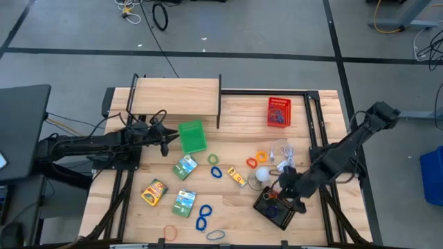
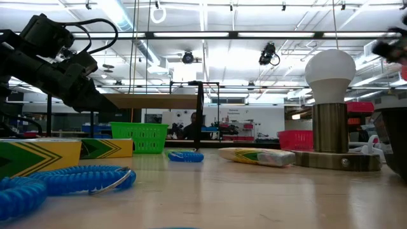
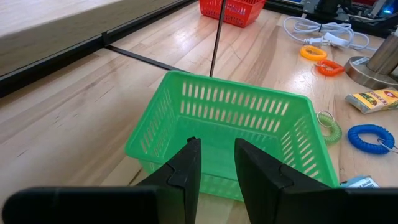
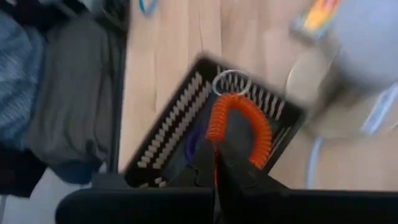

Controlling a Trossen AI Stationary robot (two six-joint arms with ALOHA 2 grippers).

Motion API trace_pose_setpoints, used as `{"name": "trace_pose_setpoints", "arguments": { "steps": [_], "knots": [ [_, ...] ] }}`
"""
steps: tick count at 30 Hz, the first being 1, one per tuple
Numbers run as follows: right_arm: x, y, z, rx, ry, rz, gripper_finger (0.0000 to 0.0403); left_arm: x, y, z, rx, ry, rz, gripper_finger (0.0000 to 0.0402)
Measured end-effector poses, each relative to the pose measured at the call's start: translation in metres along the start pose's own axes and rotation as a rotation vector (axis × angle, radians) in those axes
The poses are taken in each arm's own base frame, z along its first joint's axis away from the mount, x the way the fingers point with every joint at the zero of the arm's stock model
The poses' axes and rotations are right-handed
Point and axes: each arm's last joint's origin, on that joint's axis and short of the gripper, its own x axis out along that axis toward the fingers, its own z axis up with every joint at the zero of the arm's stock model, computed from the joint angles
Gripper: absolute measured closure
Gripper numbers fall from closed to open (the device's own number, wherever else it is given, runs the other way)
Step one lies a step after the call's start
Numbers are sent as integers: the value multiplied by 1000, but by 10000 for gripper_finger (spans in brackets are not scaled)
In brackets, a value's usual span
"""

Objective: Pick & Place Office Desk Supplies
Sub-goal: Put the orange spring keychain into the black basket

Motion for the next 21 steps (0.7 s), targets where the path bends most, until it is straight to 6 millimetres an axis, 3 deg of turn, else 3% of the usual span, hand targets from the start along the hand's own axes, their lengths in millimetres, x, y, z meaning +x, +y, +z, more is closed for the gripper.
{"name": "trace_pose_setpoints", "arguments": {
  "steps": [7,11,21],
  "knots": [
    [40,9,-10,18,135,8,403,0,0,0,0,0,0,298],
    [54,7,-11,23,163,-17,398,0,0,0,0,0,0,298],
    [59,7,-11,107,182,-8,301,0,0,0,0,0,0,298]
  ]
}}
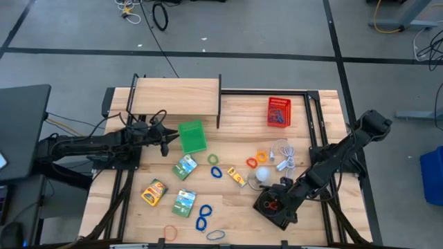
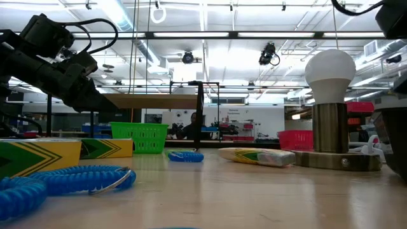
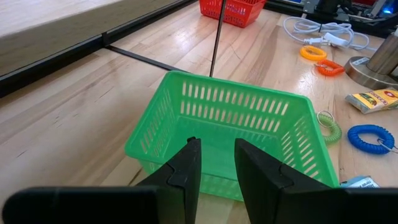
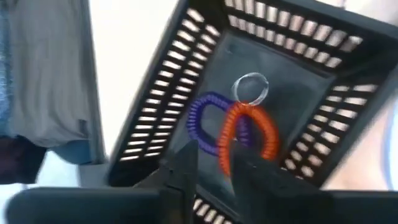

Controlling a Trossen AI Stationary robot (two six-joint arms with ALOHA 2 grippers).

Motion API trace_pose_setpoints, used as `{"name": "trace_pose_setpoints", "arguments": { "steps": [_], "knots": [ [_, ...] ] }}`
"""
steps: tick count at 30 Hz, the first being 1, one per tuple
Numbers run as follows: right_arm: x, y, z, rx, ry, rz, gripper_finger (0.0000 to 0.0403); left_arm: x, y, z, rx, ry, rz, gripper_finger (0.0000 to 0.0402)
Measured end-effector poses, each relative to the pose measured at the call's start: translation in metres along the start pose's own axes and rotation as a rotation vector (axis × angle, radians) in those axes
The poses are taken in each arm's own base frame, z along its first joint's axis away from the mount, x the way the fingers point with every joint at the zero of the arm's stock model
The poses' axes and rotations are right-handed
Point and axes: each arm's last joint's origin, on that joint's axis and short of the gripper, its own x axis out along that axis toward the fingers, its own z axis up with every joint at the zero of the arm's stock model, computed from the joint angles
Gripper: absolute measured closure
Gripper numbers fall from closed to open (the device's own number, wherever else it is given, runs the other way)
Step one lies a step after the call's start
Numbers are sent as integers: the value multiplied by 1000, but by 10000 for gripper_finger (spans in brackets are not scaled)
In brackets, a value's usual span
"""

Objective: Pick & Place Office Desk Supplies
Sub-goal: Put the orange spring keychain into the black basket, then put the yellow spring keychain into the black basket

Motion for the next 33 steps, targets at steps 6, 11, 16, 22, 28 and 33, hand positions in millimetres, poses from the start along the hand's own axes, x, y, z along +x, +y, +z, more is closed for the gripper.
{"name": "trace_pose_setpoints", "arguments": {
  "steps": [6,11,16,22,28,33],
  "knots": [
    [0,5,7,-4,-50,66,263,0,0,0,0,0,0,298],
    [-4,9,16,-31,-130,78,262,0,0,0,0,0,0,298],
    [-19,23,34,-197,-261,-9,265,0,0,0,0,0,0,298],
    [-52,29,64,-359,-369,-284,266,0,0,0,5,0,0,298],
    [-80,6,93,-413,-326,-538,265,0,0,0,5,0,0,298],
    [-92,-37,105,-372,-158,-702,265,0,0,0,5,0,0,298]
  ]
}}
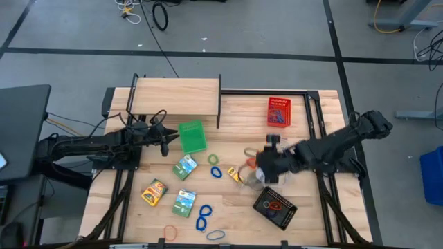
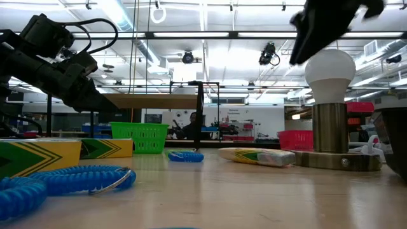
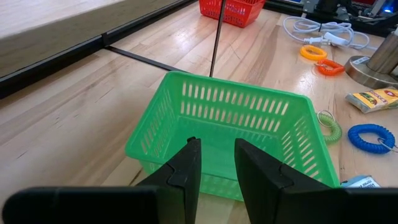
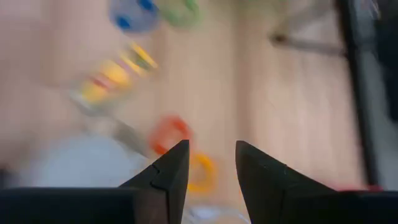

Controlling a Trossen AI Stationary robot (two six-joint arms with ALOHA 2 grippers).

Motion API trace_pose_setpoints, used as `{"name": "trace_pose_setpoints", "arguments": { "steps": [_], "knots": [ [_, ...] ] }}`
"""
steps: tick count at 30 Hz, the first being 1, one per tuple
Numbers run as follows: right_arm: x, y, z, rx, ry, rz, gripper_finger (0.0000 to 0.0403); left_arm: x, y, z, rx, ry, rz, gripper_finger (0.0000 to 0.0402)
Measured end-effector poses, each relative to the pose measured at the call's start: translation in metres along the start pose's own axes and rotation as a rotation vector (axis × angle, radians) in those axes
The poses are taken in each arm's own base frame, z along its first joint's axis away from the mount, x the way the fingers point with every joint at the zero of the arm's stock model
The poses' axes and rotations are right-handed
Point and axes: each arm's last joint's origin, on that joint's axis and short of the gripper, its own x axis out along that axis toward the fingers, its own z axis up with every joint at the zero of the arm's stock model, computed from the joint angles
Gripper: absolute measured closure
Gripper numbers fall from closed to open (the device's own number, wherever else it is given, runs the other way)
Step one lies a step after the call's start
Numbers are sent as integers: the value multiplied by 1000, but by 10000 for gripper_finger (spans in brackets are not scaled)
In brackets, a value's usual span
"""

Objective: Pick & Place Office Desk Supplies
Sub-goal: Put the yellow spring keychain into the black basket

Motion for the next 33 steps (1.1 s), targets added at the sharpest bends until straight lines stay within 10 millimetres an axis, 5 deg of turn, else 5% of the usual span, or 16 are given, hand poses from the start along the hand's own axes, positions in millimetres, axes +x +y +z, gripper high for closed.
{"name": "trace_pose_setpoints", "arguments": {
  "steps": [7,14,22,33],
  "knots": [
    [16,-49,-9,-66,167,-61,265,0,0,0,0,0,0,298],
    [35,-82,-32,17,183,89,265,0,0,0,0,0,0,298],
    [83,-86,-82,83,96,257,265,0,0,0,0,0,0,298],
    [115,-86,-94,137,24,386,265,0,0,0,-1,-5,-1,298]
  ]
}}
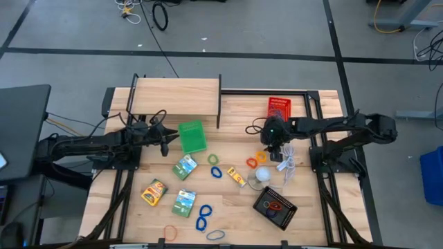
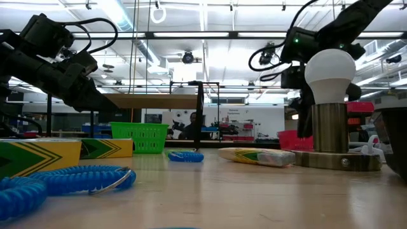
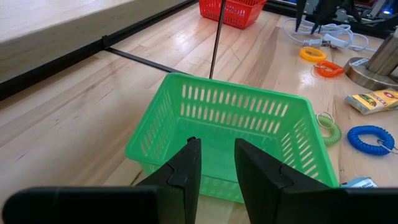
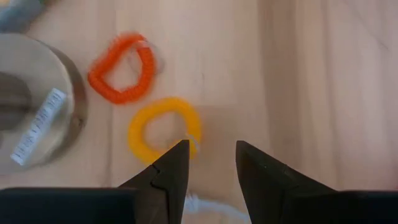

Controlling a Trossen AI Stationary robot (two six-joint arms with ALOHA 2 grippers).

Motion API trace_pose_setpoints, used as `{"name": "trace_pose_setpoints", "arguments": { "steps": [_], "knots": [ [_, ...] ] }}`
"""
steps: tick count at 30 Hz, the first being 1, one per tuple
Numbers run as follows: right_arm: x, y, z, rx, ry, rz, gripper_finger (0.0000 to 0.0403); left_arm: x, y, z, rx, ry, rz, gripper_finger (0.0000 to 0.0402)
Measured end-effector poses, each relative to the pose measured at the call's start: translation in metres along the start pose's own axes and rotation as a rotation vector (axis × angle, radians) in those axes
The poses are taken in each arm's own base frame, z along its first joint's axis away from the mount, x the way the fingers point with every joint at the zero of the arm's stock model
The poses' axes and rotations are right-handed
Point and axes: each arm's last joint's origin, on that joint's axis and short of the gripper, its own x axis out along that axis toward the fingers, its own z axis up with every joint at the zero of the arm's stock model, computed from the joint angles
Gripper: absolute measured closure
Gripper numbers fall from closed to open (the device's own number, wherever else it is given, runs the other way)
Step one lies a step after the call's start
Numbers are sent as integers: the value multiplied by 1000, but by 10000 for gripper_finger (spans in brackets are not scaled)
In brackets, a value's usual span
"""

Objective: Pick & Place Office Desk Supplies
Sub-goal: Put the yellow spring keychain into the black basket

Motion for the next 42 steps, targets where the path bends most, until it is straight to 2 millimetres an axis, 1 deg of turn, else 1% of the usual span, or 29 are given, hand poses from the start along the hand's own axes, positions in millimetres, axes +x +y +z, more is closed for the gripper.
{"name": "trace_pose_setpoints", "arguments": {
  "steps": [3,11,19,21,23,27,28,33,36,39,42],
  "knots": [
    [7,-1,2,-1,-9,29,265,0,0,0,0,-1,0,298],
    [30,-3,0,1,53,56,265,0,0,0,0,1,0,298],
    [40,-4,-1,-9,78,71,267,0,0,0,0,3,0,298],
    [40,-4,-1,-10,77,63,276,0,0,0,0,3,1,298],
    [41,-4,-1,-21,81,46,298,0,0,0,0,2,1,298],
    [42,-1,1,-59,74,29,378,0,0,0,0,3,1,298],
    [42,1,2,-69,76,23,387,0,0,0,0,2,1,298],
    [42,5,2,-71,90,-27,394,0,0,0,0,3,1,298],
    [39,7,4,-68,85,-82,396,0,0,0,0,3,1,298],
    [32,10,5,-78,104,-159,397,0,0,0,0,3,1,298],
    [23,11,11,-92,98,-226,399,0,0,0,-3,3,1,298]
  ]
}}
